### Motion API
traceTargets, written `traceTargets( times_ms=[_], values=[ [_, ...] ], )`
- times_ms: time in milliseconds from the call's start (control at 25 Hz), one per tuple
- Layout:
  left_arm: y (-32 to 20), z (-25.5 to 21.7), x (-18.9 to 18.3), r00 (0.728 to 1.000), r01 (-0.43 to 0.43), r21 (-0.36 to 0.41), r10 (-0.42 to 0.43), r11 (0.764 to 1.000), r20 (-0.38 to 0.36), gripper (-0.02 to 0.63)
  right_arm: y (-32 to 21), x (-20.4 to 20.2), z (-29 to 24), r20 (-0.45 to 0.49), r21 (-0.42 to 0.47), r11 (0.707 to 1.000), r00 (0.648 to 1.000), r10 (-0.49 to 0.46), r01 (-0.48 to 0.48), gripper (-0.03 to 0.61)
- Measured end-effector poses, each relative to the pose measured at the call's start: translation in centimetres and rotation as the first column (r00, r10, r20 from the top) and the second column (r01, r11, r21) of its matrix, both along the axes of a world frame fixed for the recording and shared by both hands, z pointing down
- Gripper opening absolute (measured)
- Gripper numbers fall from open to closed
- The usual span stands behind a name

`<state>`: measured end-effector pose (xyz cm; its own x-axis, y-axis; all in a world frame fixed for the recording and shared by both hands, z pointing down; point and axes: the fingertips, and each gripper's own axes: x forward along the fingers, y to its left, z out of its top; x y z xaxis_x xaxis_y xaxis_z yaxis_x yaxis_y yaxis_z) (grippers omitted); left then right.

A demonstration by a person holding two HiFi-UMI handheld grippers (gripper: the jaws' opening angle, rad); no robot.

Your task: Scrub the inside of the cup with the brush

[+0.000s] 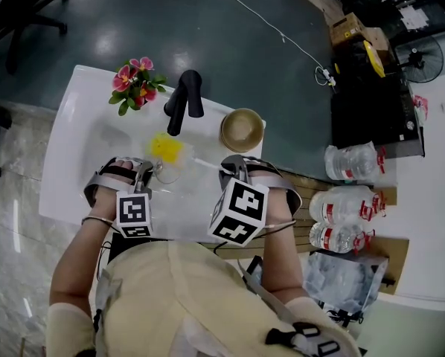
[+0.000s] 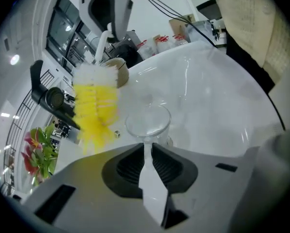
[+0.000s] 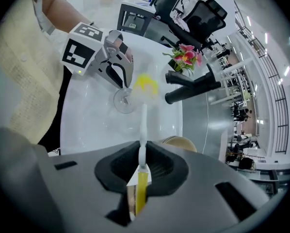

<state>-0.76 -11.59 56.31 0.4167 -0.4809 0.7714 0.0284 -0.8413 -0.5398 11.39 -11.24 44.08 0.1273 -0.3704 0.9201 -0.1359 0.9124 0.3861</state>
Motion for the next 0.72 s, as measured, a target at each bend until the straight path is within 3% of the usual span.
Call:
traceTargets(
  times_ms=[520, 720],
  values=[
    [1.1, -0.1, 0.6, 0.994, -0.097, 0.077, 0.092, 0.992, 0.063, 0.060, -2.1, -3.9, 4.4, -0.060, -0.067, 0.981, 0.980, -0.188, 0.184, 0.048],
    [1.3, 0.0, 0.5, 0.993, -0.104, 0.077, 0.099, 0.992, 0.058, 0.058, -2.2, -3.0, 5.4, -0.071, -0.103, 0.982, 0.984, -0.165, 0.157, 0.048]
  ],
)
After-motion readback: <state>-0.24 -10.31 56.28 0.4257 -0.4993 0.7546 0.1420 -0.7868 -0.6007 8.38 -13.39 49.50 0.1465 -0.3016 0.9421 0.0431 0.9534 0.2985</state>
